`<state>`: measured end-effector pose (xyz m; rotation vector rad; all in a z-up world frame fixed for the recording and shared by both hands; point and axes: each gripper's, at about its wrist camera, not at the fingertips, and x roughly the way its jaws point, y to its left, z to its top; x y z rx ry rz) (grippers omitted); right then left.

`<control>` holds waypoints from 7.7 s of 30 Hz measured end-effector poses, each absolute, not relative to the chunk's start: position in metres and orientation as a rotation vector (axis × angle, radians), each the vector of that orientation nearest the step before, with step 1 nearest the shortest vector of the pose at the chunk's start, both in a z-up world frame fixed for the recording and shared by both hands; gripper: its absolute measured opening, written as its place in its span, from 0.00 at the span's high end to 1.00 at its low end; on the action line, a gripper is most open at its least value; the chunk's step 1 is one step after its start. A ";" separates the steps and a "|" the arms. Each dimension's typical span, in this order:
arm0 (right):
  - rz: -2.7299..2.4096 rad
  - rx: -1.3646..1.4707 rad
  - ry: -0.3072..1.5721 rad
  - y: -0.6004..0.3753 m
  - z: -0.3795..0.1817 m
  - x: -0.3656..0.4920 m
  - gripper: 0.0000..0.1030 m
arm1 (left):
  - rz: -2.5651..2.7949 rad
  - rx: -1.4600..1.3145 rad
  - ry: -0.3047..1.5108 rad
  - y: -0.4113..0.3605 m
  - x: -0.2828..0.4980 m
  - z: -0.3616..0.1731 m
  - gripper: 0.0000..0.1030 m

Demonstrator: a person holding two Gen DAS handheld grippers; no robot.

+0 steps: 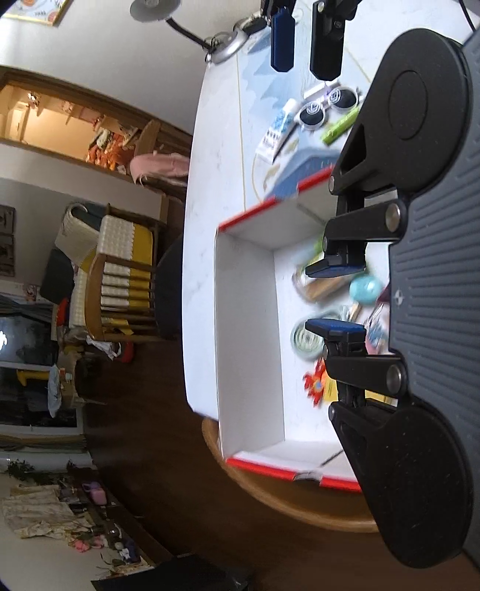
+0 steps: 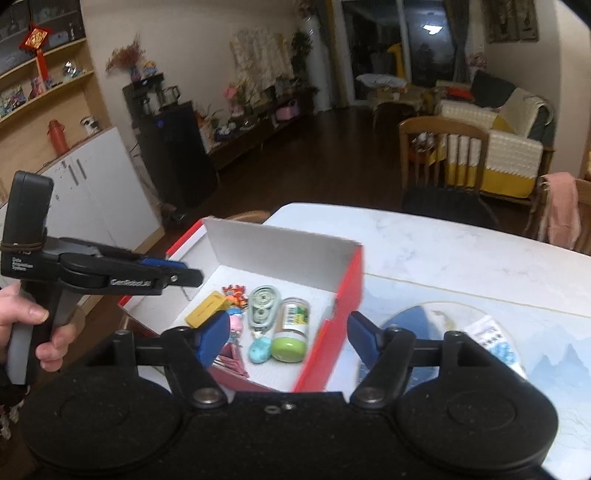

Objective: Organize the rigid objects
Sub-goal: 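Open both grippers to drop the keychain and jar into the box, then withdraw both tools from the box back over the mat items, then grasp the purple-bead bottle with the right gripper while the left gripper grasps the green highlighter, then carry the bead bottle and green highlighter over into the red box, then open both grippers to drop the bottle and highlighter into the box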

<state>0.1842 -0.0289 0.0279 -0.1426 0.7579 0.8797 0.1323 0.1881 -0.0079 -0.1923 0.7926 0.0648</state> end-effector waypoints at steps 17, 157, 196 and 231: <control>0.753 -0.053 0.768 -0.169 0.005 0.170 0.18 | -0.034 -0.198 0.794 0.061 0.122 -0.019 0.24; 0.780 -0.114 0.970 0.001 0.000 0.205 0.61 | 0.158 -0.233 0.742 0.191 0.148 -0.021 0.84; 0.802 -0.410 1.069 0.140 -0.091 0.218 0.61 | 0.226 -0.013 1.077 0.263 0.213 -0.108 0.85; 0.877 -0.212 0.974 0.071 -0.020 0.199 0.42 | 0.197 -0.103 0.980 0.229 0.162 -0.048 0.84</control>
